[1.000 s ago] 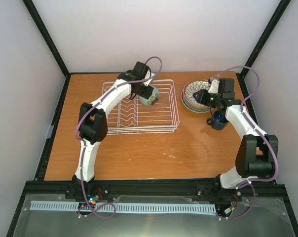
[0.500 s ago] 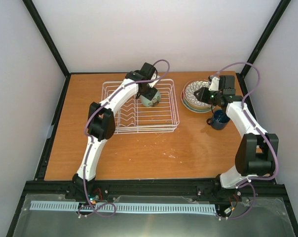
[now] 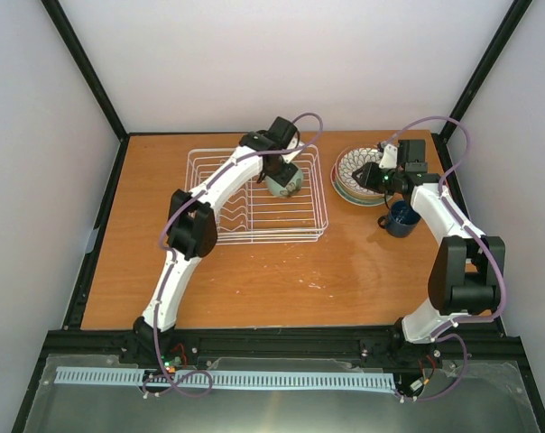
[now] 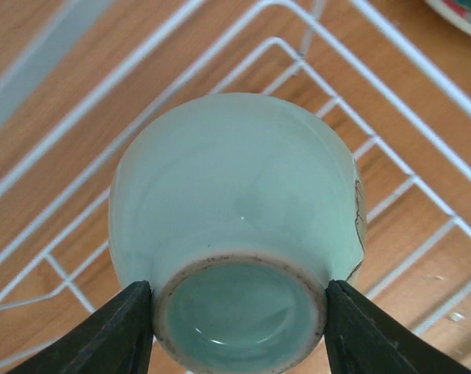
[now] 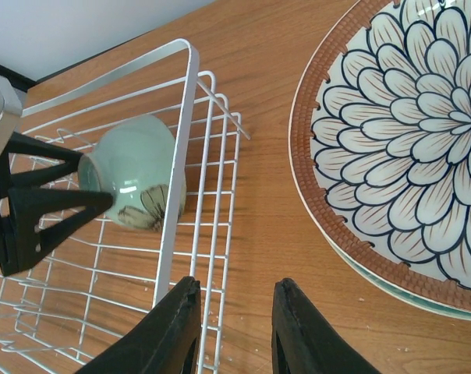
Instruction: Load the mixed dishes into the dish rack
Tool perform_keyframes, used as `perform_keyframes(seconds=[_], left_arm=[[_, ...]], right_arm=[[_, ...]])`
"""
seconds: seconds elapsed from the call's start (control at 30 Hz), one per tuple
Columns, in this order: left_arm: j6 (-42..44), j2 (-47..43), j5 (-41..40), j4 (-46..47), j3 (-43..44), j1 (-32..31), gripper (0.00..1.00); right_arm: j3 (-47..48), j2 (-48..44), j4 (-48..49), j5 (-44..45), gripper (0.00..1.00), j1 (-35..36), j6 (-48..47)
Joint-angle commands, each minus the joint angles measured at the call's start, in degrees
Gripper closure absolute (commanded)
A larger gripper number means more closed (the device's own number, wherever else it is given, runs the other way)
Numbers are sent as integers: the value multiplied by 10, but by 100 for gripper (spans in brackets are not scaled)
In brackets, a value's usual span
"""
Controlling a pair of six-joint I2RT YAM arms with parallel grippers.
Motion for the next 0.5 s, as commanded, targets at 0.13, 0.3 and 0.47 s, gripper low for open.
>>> perform_keyframes(seconds=[0.13, 0.3, 0.47], left_arm=[[-14, -70, -3, -77, -11, -40, 99], [-33, -94, -23, -100, -43, -46, 99], [-27, -98, -42, -92, -42, -47, 99]], right_arm=[[12, 0, -6, -9, 76, 0, -5], [8, -2, -2, -18, 75, 0, -2], [7, -1, 0, -22, 75, 1, -1]])
